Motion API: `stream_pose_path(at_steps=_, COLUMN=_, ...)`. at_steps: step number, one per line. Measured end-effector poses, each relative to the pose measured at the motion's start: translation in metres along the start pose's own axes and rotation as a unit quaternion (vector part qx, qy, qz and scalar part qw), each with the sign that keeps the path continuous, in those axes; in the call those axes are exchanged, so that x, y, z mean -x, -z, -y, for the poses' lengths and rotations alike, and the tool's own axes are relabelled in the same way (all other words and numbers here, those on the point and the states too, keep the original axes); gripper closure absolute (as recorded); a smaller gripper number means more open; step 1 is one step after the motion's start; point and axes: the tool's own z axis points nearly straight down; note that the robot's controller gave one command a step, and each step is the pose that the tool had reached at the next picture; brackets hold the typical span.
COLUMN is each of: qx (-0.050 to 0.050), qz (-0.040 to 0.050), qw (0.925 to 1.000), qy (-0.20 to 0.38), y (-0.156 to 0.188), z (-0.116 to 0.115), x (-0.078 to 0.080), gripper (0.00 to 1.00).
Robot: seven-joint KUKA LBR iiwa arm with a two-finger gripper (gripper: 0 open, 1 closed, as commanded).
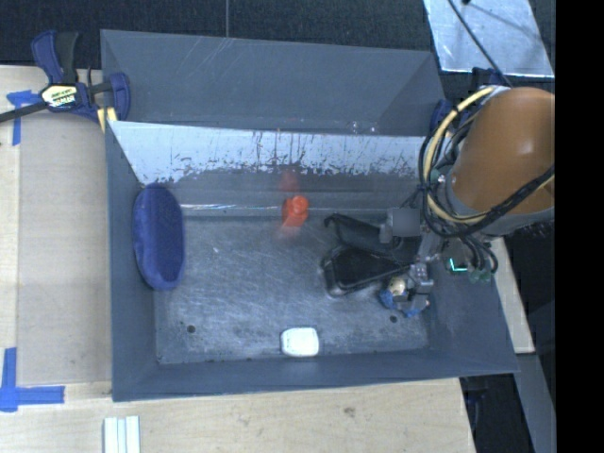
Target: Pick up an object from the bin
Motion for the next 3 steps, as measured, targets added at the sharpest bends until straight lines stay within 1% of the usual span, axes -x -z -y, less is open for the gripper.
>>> stream_pose_path(at_steps=1, qx=0.0, qz=-0.0003, qw=0.9876, qy=-0.157, y=-0.115, z=0.009, x=0.047, gripper=0.0)
stream_pose_path(at_steps=2, qx=-0.001, qz=0.0015, qw=0.9877, qy=-0.156, y=-0.112, z=0.01, x=0.048, gripper=1.0)
stream_pose_path(at_steps=3, qx=0.0, qz=0.0033, qw=0.9908, qy=-0.136, y=0.019, z=0.0, x=0.028, gripper=1.0)
